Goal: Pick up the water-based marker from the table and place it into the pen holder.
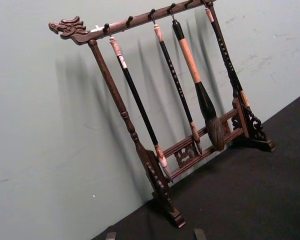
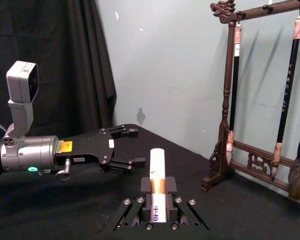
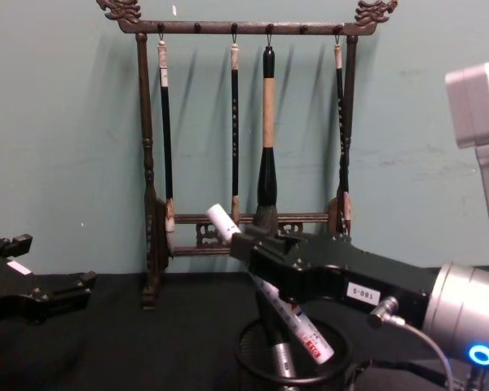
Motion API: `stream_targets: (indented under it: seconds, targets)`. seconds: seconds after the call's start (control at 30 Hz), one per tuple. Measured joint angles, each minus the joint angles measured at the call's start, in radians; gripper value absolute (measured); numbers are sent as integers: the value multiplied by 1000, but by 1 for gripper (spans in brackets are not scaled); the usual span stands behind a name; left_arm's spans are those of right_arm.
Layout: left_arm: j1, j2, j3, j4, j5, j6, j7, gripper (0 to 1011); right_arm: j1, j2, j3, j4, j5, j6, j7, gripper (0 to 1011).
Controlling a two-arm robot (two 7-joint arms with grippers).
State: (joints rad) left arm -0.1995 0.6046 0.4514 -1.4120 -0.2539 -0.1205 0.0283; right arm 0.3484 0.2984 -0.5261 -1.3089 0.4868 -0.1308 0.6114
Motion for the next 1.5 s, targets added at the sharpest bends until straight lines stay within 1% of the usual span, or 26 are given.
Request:
stream_targets:
  seconds: [0.4,0.67,1.03,1.07,1.1,1.13,1.2,1.27,1.3,1.33,1.37,1.4,1.47,1.5]
  targets:
    - [0,0,0,0,0,0,0,1001,-2,-7,-3,29,-4,-15,1,176]
    - [0,0,0,0,0,0,0,1001,-11,-2,-1,29,-11,-17,-2,176]
    - [0,0,0,0,0,0,0,1001,-10,-3,0,28,-11,-17,-2,187]
    - [0,0,0,0,0,0,0,1001,-10,-3,0,28,-10,-17,-2,227]
    - [0,0,0,0,0,0,0,1001,-10,-3,0,28,-10,-16,-2,236]
    - [0,0,0,0,0,0,0,1001,-10,-3,0,28,-10,-16,-2,302]
    - [0,0,0,0,0,0,0,1001,-10,-3,0,28,-10,-16,-2,321]
    - [0,0,0,0,0,0,0,1001,-10,-3,0,28,-10,-16,-2,418]
    - [0,0,0,0,0,0,0,1001,-9,-3,0,28,-10,-16,-2,418]
    - [0,0,0,0,0,0,0,1001,-9,-3,0,28,-10,-16,-2,460]
    - [0,0,0,0,0,0,0,1001,-9,-3,0,28,-10,-16,-2,481]
    - [0,0,0,0,0,0,0,1001,-9,-3,0,28,-10,-16,-2,540]
    - [0,0,0,0,0,0,0,1001,-9,-3,0,28,-10,-15,-2,574]
    - [0,0,0,0,0,0,0,1001,-9,-3,0,28,-9,-15,-2,624]
